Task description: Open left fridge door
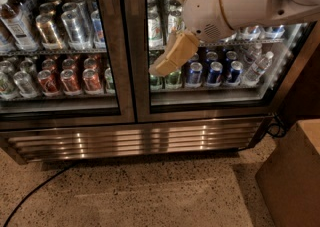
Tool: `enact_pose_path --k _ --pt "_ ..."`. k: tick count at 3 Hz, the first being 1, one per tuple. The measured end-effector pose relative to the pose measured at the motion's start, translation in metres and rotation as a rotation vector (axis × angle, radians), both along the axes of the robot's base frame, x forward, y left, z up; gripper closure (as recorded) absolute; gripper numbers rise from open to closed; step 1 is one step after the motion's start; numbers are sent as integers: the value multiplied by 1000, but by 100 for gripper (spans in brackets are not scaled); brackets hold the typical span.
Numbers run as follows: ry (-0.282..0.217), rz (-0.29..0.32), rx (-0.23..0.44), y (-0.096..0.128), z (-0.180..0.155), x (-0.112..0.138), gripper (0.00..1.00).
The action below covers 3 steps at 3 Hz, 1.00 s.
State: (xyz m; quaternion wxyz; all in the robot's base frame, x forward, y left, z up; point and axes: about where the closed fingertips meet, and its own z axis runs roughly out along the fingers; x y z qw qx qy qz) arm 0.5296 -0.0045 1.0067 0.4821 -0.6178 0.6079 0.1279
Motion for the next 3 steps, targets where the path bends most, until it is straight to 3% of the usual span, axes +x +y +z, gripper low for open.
enact_pose_path --k 1,2,3 --pt "-37 -9 45 25 3 24 0" --pt "-37 -7 46 27 3 25 0" --pt "-50 -10 69 35 2 42 0"
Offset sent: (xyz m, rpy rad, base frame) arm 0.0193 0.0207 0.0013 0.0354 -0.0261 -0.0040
